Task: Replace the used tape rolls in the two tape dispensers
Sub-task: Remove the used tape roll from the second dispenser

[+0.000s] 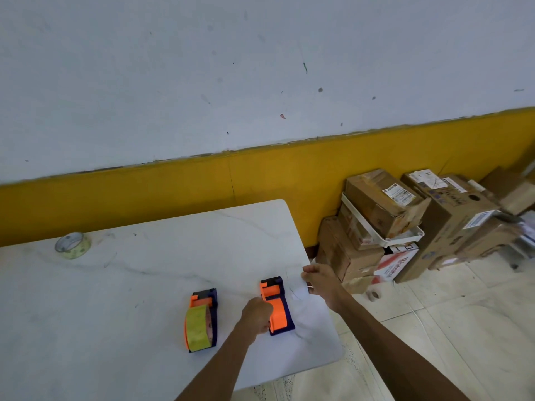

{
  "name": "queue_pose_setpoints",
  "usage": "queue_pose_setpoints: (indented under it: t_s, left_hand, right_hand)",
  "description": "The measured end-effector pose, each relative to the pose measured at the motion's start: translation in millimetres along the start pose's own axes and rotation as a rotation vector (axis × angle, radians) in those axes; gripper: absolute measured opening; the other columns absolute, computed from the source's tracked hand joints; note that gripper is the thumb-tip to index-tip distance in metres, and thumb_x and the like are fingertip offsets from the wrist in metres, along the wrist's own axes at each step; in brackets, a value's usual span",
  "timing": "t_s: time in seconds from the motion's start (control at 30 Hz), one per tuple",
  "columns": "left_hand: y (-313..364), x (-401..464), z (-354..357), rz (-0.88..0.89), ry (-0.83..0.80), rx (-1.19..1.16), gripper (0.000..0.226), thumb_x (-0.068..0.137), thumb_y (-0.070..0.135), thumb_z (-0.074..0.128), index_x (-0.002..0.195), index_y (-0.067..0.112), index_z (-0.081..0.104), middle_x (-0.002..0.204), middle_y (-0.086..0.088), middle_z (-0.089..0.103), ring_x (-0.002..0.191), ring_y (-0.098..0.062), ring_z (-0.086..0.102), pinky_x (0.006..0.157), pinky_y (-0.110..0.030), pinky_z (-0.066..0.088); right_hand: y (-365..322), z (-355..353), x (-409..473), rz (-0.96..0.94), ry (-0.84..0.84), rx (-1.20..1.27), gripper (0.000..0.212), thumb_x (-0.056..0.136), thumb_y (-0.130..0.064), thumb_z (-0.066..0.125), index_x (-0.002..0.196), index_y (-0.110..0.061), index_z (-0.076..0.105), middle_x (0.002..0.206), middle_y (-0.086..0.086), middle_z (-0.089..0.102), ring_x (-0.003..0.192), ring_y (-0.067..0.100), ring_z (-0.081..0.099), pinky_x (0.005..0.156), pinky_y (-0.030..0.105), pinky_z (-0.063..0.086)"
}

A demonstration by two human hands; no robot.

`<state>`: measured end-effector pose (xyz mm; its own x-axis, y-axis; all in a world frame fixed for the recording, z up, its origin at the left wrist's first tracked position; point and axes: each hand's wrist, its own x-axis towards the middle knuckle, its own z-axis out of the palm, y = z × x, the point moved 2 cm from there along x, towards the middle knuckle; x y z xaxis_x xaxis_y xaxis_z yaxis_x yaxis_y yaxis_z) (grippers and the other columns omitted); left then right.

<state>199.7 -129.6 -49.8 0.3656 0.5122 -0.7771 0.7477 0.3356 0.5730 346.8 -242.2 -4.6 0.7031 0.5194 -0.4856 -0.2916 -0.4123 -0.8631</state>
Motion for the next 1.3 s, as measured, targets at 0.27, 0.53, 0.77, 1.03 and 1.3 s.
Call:
queue_pose_setpoints:
  t_s: [0.27, 0.53, 0.77, 1.03, 1.3]
  left_hand:
    - [8, -16, -12, 0.156, 0.015, 0.118, 0.010, 0.078, 0.014, 0.047, 0.088, 0.013, 0.050, 0.091, -0.009, 0.054, 0.079, -0.023, 0.049, 0.067, -0.029, 0.040]
    - [53, -20, -53, 0.208, 0.106, -0.076, 0.026, 0.087, 0.006, 0.045, 0.062, 0.010, 0.045, 0.069, -0.011, 0.052, 0.059, -0.023, 0.048, 0.056, -0.026, 0.035]
    - [61, -48, -73, 0.310, 0.105, -0.123, 0.014, 0.089, 0.022, 0.054, 0.085, 0.011, 0.062, 0.085, -0.009, 0.067, 0.076, -0.021, 0.062, 0.066, -0.027, 0.047]
    - [37, -62, -120, 0.406, 0.292, -0.074, 0.037, 0.079, 0.014, 0.055, 0.045, 0.019, 0.042, 0.054, -0.001, 0.042, 0.059, -0.022, 0.045, 0.063, -0.034, 0.044]
    - [-8, -63, -192, 0.375, 0.358, -0.129, 0.021, 0.074, 0.020, 0.052, 0.053, 0.019, 0.048, 0.069, -0.009, 0.049, 0.072, -0.023, 0.051, 0.070, -0.038, 0.051]
  right_hand:
    - [-8, 10, -9, -0.016, -0.042, 0.064, 0.014, 0.091, 0.000, 0.054, 0.104, -0.003, 0.059, 0.099, 0.014, 0.063, 0.087, 0.023, 0.063, 0.067, 0.028, 0.053]
    - [-18, 35, -14, 0.000, -0.060, 0.098, 0.017, 0.093, 0.000, 0.053, 0.109, -0.001, 0.058, 0.096, 0.014, 0.061, 0.085, 0.023, 0.061, 0.068, 0.030, 0.053]
    - [-36, 70, -19, -0.033, -0.153, 0.155, 0.011, 0.092, 0.001, 0.054, 0.094, -0.009, 0.060, 0.093, 0.014, 0.064, 0.081, 0.026, 0.064, 0.071, 0.038, 0.056]
    - [-58, 137, -40, -0.061, -0.321, 0.225, 0.016, 0.092, 0.003, 0.051, 0.085, -0.009, 0.059, 0.082, 0.007, 0.061, 0.074, 0.019, 0.060, 0.061, 0.029, 0.053]
    - [-55, 222, -52, -0.041, -0.423, 0.204, 0.011, 0.090, 0.003, 0.055, 0.087, -0.006, 0.061, 0.090, 0.016, 0.064, 0.077, 0.028, 0.065, 0.069, 0.041, 0.059]
